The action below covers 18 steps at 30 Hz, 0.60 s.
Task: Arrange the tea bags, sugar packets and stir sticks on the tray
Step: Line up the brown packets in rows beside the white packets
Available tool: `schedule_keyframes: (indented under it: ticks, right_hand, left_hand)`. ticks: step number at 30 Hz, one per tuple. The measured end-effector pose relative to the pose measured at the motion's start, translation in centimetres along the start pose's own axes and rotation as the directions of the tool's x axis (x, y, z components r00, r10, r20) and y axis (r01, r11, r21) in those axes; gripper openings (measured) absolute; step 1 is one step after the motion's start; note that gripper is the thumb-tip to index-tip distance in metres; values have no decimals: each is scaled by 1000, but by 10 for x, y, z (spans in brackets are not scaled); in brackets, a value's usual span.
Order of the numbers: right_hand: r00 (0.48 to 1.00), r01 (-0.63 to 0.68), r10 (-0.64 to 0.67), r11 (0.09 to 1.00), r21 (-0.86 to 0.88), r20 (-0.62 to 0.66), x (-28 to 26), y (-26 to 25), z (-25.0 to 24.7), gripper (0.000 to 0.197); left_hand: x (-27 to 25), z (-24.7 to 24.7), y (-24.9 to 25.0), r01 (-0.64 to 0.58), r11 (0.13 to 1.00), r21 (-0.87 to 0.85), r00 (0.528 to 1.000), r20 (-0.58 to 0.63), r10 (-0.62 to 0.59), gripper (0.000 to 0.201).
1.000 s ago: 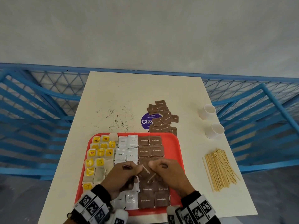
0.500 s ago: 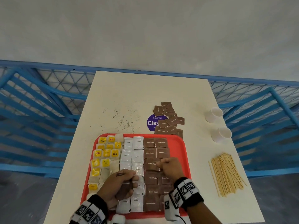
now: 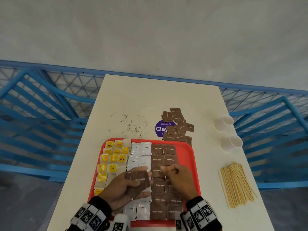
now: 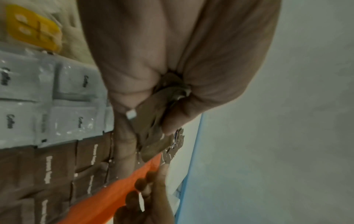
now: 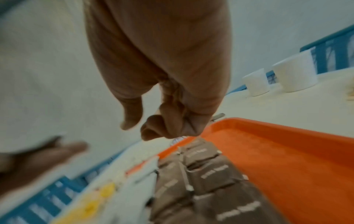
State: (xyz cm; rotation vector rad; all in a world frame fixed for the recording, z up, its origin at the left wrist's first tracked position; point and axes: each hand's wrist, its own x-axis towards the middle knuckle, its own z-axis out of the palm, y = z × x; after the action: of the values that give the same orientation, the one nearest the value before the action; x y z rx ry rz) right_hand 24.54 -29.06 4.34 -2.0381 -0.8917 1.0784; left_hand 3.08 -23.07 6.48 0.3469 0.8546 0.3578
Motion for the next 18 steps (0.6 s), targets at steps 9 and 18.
schedule_keyframes:
  ticks: [9,18]
  right_hand:
    - [968,199,-221,965,173,117,-45,-24,-18,29]
    - [974,78,-155,915,395,167,-51,-12,-32,27]
  left_hand:
    - [1,45,-4,-189,817,545,977,22,212,27]
    - [-7,52,-4,-180,785,592,984,111,142,26]
